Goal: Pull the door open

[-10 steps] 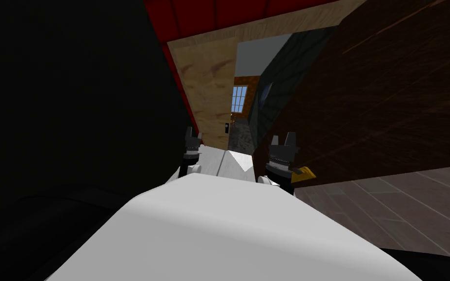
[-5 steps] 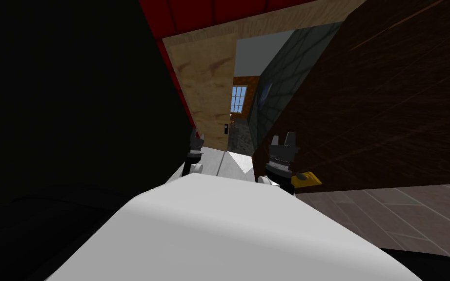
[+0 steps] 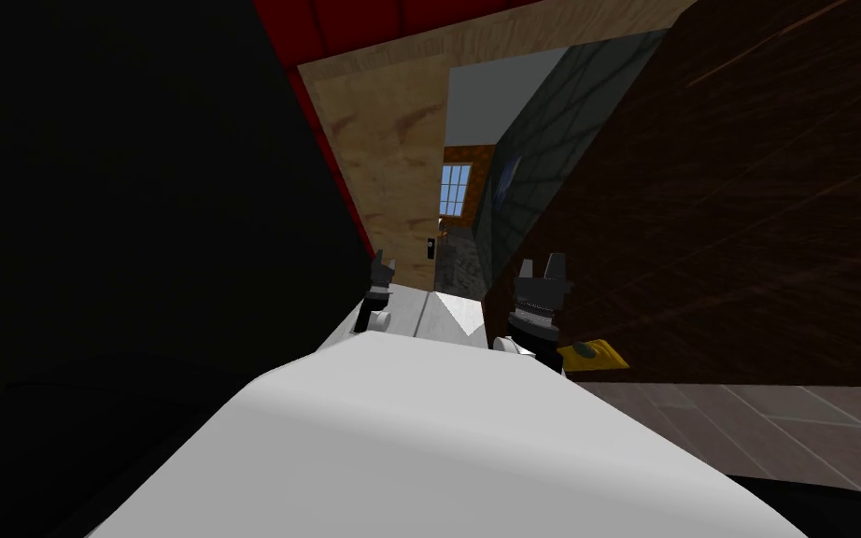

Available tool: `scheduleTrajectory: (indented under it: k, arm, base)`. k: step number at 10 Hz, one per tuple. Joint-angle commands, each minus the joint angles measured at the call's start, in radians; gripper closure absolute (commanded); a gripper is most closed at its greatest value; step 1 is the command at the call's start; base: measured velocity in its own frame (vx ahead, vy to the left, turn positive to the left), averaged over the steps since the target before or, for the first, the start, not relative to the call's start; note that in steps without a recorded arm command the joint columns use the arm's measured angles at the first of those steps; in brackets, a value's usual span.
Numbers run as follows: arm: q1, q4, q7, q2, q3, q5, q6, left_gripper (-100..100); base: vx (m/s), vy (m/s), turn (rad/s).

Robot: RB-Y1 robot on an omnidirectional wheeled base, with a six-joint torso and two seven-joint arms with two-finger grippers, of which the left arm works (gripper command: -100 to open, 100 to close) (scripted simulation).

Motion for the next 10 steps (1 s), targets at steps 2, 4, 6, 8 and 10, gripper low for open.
scheduleTrajectory:
  k: [2, 4, 6, 8, 10]
  arm:
    - [-0.022, 0.058, 0.002, 0.010, -0.003, 0.002, 0.006, -100]
    - [-0.046, 0.105, 0.002, 0.017, -0.004, 0.003, 0.016, -100]
    - [-0.069, 0.152, 0.003, 0.023, -0.005, 0.005, 0.025, -100]
    - [-0.093, 0.199, 0.003, 0.029, -0.006, 0.006, 0.035, -100]
    - [-0.117, 0.247, 0.004, 0.036, -0.007, 0.008, 0.045, -100]
  base:
    - [0.116, -0.009, -0.017]
    - [0.099, -0.021, -0.020]
    - [0.096, -0.014, -0.017]
    - [0.103, -0.019, -0.018]
    - [0.079, -0.025, -0.021]
